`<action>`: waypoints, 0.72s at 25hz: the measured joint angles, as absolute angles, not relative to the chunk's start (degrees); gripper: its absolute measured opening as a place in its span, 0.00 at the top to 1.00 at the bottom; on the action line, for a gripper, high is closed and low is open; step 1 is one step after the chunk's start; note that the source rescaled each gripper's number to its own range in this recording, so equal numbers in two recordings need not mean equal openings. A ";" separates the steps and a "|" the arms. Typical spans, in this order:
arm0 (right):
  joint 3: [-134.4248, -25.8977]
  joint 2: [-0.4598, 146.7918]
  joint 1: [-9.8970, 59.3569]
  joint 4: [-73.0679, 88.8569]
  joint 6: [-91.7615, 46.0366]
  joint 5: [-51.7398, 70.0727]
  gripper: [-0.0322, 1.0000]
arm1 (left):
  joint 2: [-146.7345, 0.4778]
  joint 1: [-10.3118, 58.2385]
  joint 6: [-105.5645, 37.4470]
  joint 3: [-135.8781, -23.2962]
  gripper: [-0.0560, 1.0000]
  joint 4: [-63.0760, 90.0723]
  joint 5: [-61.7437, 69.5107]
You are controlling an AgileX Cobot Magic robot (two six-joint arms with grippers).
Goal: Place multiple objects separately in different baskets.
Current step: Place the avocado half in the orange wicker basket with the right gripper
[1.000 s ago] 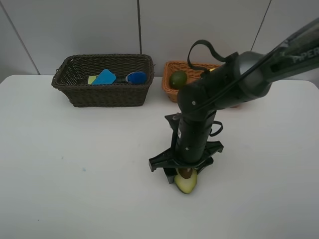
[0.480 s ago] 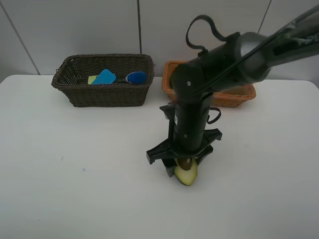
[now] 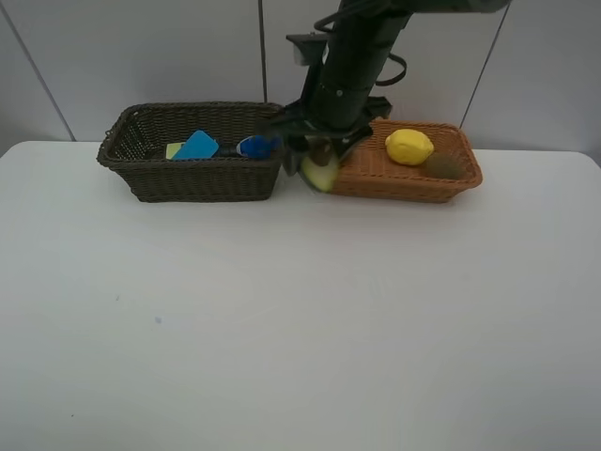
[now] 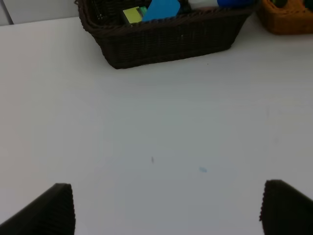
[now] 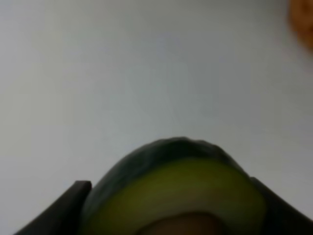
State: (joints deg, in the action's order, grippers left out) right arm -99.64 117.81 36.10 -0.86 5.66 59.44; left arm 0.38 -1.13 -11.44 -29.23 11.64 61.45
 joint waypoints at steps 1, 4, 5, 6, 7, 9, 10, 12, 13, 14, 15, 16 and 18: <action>-101.83 119.14 34.57 -0.93 5.10 59.00 0.48 | 0.38 -1.13 -11.44 -29.23 0.00 11.64 61.45; -108.13 123.93 29.39 -0.93 3.60 55.13 0.48 | 0.38 -1.13 -11.44 -29.23 0.00 11.64 61.45; -109.50 125.30 27.83 -0.93 3.27 53.42 0.48 | 0.38 -1.13 -11.44 -29.23 0.00 11.64 61.45; -110.34 126.72 26.60 -0.99 3.10 51.91 0.48 | 0.38 -1.13 -11.44 -29.23 0.00 11.64 61.45; -110.98 127.80 25.44 -1.06 2.99 50.10 0.48 | 0.38 -1.13 -11.44 -29.23 0.00 11.64 61.45; -111.23 129.81 23.01 -1.41 2.67 46.98 0.48 | 0.38 -1.13 -11.44 -29.23 0.00 11.64 61.45; -111.28 130.84 22.03 -1.77 2.67 45.55 0.48 | 0.38 -1.13 -11.44 -29.23 0.00 11.64 61.45; -111.28 131.84 20.54 -2.82 2.63 43.38 0.48 | 0.38 -1.13 -11.44 -29.23 0.00 11.64 61.45; -111.28 132.15 20.01 -3.57 2.63 42.62 0.48 | 0.38 -1.13 -11.44 -29.23 0.00 11.64 61.45; -111.28 132.36 19.60 -3.93 2.63 42.02 0.48 | 0.38 -1.13 -11.44 -29.23 0.00 11.64 61.45; -111.28 132.36 19.37 -4.36 2.63 41.69 0.48 | 0.38 -1.13 -11.44 -29.23 0.00 11.64 61.45; -111.28 132.36 19.18 -4.65 2.63 41.45 0.48 | 0.38 -1.13 -11.44 -29.23 0.00 11.64 61.45; -111.37 132.36 19.12 -5.23 2.63 40.85 0.30 | 0.38 -1.13 -11.44 -29.23 0.00 11.64 61.45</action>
State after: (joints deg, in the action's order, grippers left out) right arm -111.37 132.36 19.12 -5.23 2.63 40.85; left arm 0.38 -1.13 -11.44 -29.23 11.64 61.45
